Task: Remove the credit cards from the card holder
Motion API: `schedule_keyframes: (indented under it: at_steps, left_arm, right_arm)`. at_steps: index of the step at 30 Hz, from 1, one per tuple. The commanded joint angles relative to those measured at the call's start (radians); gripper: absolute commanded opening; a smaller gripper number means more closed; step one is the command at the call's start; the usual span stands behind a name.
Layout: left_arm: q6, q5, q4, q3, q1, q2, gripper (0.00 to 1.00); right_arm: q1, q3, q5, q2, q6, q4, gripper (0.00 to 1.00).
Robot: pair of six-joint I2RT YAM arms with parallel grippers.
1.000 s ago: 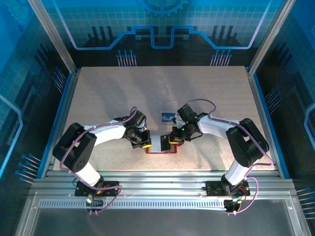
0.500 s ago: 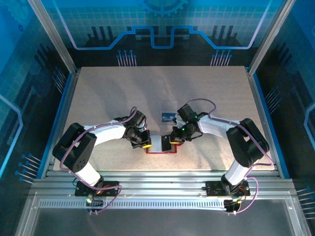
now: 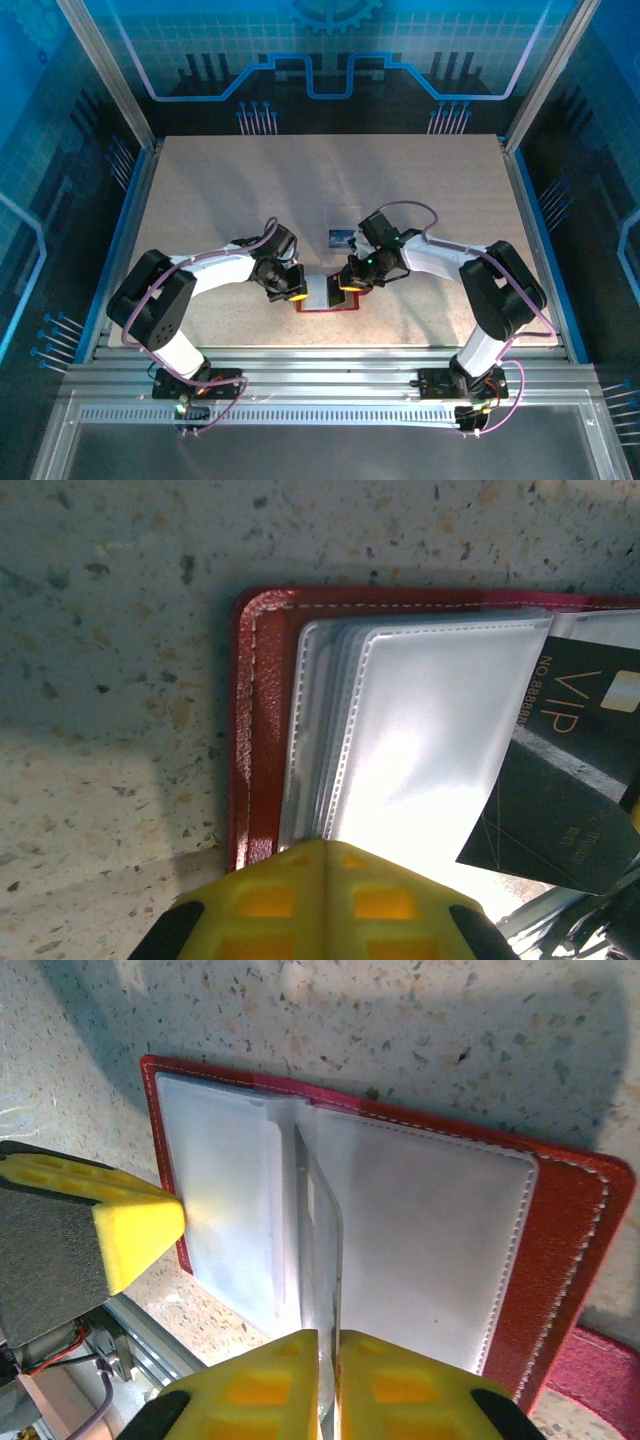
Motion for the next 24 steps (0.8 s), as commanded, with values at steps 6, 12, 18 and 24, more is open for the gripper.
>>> schedule_keyframes:
  at_steps: [6, 12, 18, 24]
  left_arm:
    - [0.012, 0.006, -0.024, 0.023, 0.006, 0.005, 0.05]
    - [0.012, 0.007, -0.025, 0.023, 0.007, 0.000, 0.05]
    - [0.012, 0.002, -0.027, 0.026, 0.007, -0.008, 0.06]
    - [0.011, 0.002, -0.028, 0.023, 0.007, -0.010, 0.06]
  right_arm:
    - [0.014, -0.012, -0.013, -0.043, 0.025, -0.009, 0.13]
    - [0.016, -0.011, -0.006, -0.043, 0.023, -0.010, 0.09]
    - [0.017, -0.011, -0.005, -0.034, 0.026, -0.003, 0.09]
    - [0.019, -0.013, -0.005, -0.025, 0.031, 0.004, 0.12]
